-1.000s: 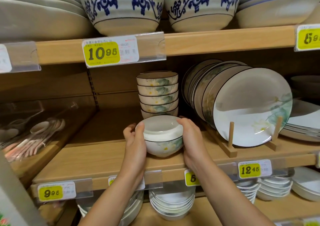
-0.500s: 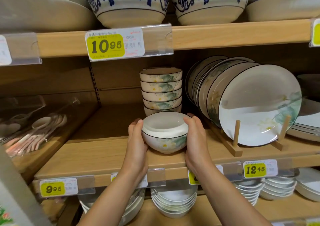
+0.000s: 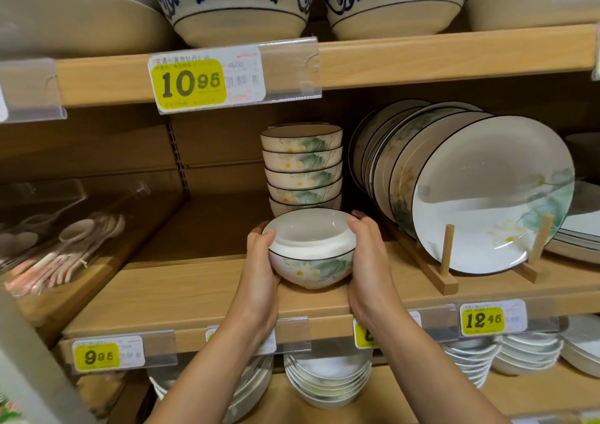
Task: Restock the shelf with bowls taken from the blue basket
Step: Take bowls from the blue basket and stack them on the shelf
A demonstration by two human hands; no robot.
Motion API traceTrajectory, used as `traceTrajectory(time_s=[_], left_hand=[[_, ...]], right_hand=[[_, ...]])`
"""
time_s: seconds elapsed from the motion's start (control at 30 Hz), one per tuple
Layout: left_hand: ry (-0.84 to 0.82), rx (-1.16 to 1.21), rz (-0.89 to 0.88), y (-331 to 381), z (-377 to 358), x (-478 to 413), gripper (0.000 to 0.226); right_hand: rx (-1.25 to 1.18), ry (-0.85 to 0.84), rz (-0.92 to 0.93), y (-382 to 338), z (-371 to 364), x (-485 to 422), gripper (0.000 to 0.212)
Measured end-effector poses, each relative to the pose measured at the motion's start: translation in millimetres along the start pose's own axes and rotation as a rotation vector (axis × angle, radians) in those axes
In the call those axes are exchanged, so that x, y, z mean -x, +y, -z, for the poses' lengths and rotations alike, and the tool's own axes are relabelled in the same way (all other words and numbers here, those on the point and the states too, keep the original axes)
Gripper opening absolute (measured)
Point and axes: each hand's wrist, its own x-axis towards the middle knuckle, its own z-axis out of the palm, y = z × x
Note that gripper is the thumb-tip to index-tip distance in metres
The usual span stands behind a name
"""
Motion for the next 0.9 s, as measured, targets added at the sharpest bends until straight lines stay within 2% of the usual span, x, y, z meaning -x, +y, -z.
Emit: traceTrajectory(time_s=[0.27, 0.5, 0.6, 0.67, 0.73, 0.8, 0.9], left_hand=[[-0.008, 0.001, 0.003, -2.6, 1.9, -1.2, 0.036], [-0.01, -0.03, 0.013, -0.7, 0.4, 0.4, 0.041], [-0.038, -0.051, 0.046, 6.4, 0.8, 3.1, 0.045], [0.043, -0.074, 0.024, 15.4, 5.0, 6.6, 0.043], [0.193, -0.083, -0.06, 24.9, 16.2, 15.0, 0.047], [0.267, -0.08, -0.148, 33.4, 28.3, 34.9, 0.052], [0.371, -0.058, -0.195, 35.6, 44.3, 82.2, 0.049]], right_hand=[[0.031, -0.011, 0.014, 1.7, 0.7, 0.1, 0.057], [0.078, -0.075, 0.01, -1.1, 3.2, 0.4, 0.074], [0.085, -0.119, -0.019, -8.1, 5.7, 3.7, 0.062], [0.128, -0.128, 0.003, -14.0, 10.8, 8.9, 0.056], [0.198, -0.103, 0.106, -19.8, 17.3, 17.6, 0.06], [0.208, -0.046, 0.275, -25.0, 22.6, 31.4, 0.065], [0.164, -0.055, 0.502, -20.1, 22.4, 62.3, 0.055]])
